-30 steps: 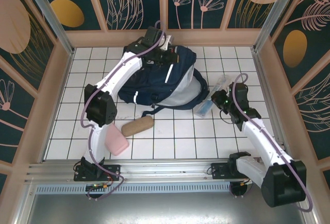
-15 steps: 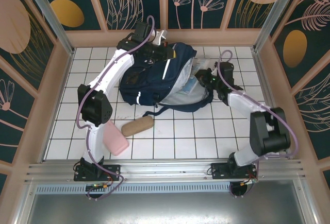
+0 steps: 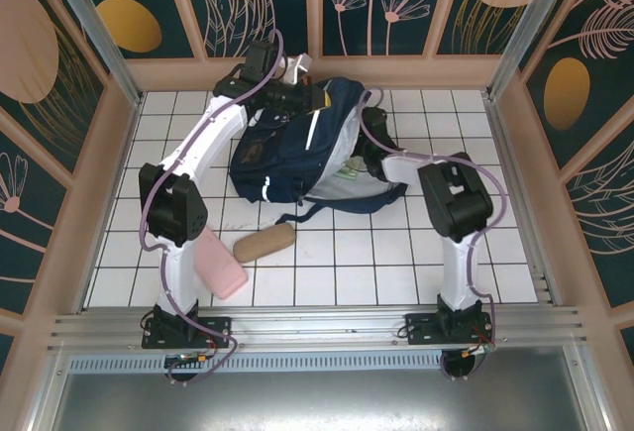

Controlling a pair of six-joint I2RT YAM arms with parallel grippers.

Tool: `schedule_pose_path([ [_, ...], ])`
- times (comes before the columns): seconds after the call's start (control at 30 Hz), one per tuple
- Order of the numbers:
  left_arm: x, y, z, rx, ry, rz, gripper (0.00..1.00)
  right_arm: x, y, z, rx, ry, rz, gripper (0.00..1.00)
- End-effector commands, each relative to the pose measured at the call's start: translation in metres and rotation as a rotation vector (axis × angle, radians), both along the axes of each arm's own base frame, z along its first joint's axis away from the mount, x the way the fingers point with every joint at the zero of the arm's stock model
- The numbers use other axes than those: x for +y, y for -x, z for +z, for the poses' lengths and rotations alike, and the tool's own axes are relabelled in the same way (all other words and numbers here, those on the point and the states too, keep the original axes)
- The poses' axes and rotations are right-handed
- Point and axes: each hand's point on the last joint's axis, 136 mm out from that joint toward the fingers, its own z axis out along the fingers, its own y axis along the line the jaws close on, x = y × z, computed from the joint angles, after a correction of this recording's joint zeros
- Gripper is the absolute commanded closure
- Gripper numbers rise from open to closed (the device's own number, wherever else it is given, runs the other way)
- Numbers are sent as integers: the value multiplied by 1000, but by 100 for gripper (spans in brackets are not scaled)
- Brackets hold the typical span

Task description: Pack the student bag

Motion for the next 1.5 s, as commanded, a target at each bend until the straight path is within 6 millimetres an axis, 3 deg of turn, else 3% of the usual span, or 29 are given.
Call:
schedule_pose_path([
  [0.0,0,20,86,-200,151,-76,100,38,-13,30,-69,-74,49,79],
  [0.07,7,17,87,-198,162,-62,100,47,-21,25,-57,-20,52,62],
  [0.2,30,10,96,-194,234,-1,100,38,-19,30,-86,57,25,32],
  [0.27,39,7,98,-188,257,20,100,32,-15,35,-117,95,18,25],
  [0.57,56,-2,91,-159,259,58,100,6,-1,58,-193,146,19,19],
  [1.03,61,-8,76,-136,249,79,100,-46,3,32,-98,244,-45,15],
  [1.37,61,-10,69,-120,239,87,100,-84,-8,33,-79,319,-133,15],
  [1.47,61,-12,62,-104,229,98,100,-89,-6,44,-114,337,-129,15],
])
